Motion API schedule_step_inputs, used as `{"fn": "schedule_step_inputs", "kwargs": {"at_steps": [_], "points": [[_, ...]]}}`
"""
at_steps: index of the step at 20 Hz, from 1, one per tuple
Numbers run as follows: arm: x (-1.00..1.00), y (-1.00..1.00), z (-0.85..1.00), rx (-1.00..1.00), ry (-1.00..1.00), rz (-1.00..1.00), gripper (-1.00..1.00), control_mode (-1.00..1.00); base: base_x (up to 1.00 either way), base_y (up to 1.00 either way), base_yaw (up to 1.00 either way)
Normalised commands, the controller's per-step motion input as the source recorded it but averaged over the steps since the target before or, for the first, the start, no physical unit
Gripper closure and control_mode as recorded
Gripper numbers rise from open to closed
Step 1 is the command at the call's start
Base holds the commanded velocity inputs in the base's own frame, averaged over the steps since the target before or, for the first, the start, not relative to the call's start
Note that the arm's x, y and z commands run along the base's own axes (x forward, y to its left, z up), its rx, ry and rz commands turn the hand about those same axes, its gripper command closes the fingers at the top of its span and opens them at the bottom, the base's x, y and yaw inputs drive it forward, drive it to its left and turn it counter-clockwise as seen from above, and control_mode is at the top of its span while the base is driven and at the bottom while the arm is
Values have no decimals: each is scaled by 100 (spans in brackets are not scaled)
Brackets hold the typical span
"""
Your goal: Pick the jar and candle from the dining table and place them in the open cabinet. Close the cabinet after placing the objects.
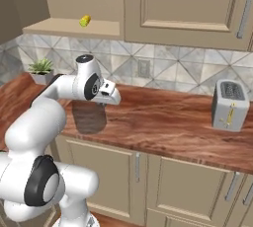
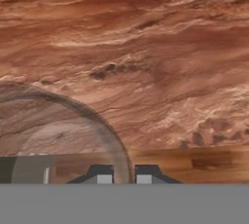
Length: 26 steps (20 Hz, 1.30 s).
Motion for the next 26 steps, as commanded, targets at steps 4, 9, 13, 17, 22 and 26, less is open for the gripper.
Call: {"fn": "schedule_step_inputs", "kwargs": {"at_steps": [4, 9, 13, 17, 22, 26], "points": [[0, 0, 0, 0, 0, 0, 100, 100, 28, 30, 0], [0, 0, 0, 0, 0, 0, 100, 100, 29, 25, 0], [0, 0, 0, 0, 0, 0, 100, 100, 58, 13, 0], [0, 0, 0, 0, 0, 0, 100, 100, 31, 15, 0], [0, 0, 0, 0, 0, 0, 100, 100, 0, 13, 0], [0, 0, 0, 0, 0, 0, 100, 100, 3, 15, 0]]}}
